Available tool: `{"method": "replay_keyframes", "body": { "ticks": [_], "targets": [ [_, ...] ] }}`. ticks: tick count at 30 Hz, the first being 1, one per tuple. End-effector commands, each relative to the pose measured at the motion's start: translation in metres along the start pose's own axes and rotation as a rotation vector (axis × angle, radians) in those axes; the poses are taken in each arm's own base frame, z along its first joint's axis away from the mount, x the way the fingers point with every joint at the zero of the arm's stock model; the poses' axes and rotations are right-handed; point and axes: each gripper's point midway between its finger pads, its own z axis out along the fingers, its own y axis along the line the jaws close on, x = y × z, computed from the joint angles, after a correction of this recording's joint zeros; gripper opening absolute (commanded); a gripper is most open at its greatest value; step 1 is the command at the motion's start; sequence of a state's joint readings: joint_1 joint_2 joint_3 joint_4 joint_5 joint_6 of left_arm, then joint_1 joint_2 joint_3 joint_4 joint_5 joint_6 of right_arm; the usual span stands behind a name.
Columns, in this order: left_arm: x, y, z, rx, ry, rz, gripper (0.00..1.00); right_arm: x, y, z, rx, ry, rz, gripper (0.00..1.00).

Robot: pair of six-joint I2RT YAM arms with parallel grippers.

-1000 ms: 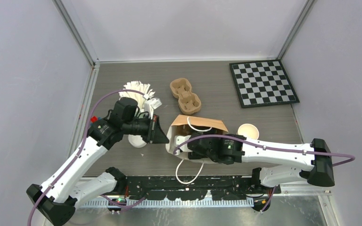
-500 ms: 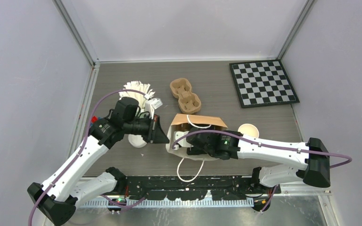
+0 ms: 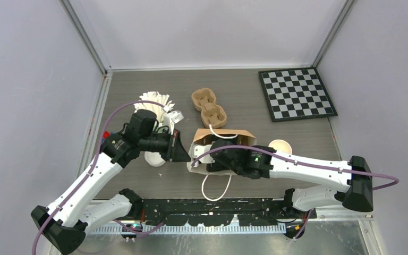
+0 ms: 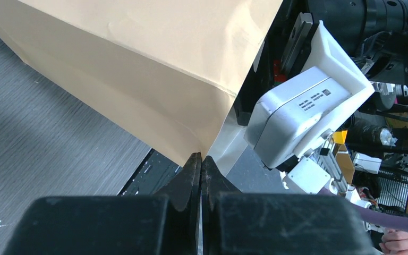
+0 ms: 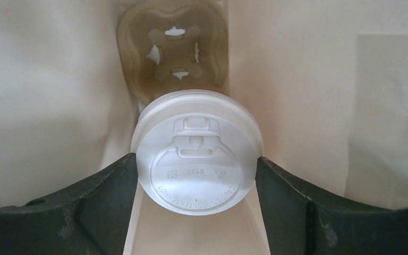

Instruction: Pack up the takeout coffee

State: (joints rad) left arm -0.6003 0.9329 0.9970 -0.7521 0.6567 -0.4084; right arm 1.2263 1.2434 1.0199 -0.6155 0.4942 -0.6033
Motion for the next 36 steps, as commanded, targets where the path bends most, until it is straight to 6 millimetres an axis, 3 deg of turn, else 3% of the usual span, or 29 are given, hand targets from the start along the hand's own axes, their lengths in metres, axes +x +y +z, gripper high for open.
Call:
{"method": "replay_keyframes", "body": {
  "ticks": [1,13,22,31,36],
  "targets": [
    [0.001,-0.007,-0.003,0.032,0.003,0.036,0.0,-0.014,-0.018,0.009,0.09,-0.046,0.001,0.71],
    [0.004,-0.009,-0.005,0.035,0.009,0.037,0.0,0.003,-0.006,0.024,0.068,-0.015,0.056,0.72],
    [0.001,-0.008,-0.004,0.024,0.008,0.049,0.0,-0.013,-0.024,-0.001,0.055,-0.064,0.077,0.72],
    [0.002,-0.007,-0.007,0.007,0.012,0.05,0.0,0.006,-0.015,-0.025,-0.021,-0.032,0.082,0.72],
    [0.002,-0.007,-0.007,0.005,0.009,0.049,0.0,0.005,-0.009,-0.024,-0.056,-0.039,0.06,0.72]
  ]
}}
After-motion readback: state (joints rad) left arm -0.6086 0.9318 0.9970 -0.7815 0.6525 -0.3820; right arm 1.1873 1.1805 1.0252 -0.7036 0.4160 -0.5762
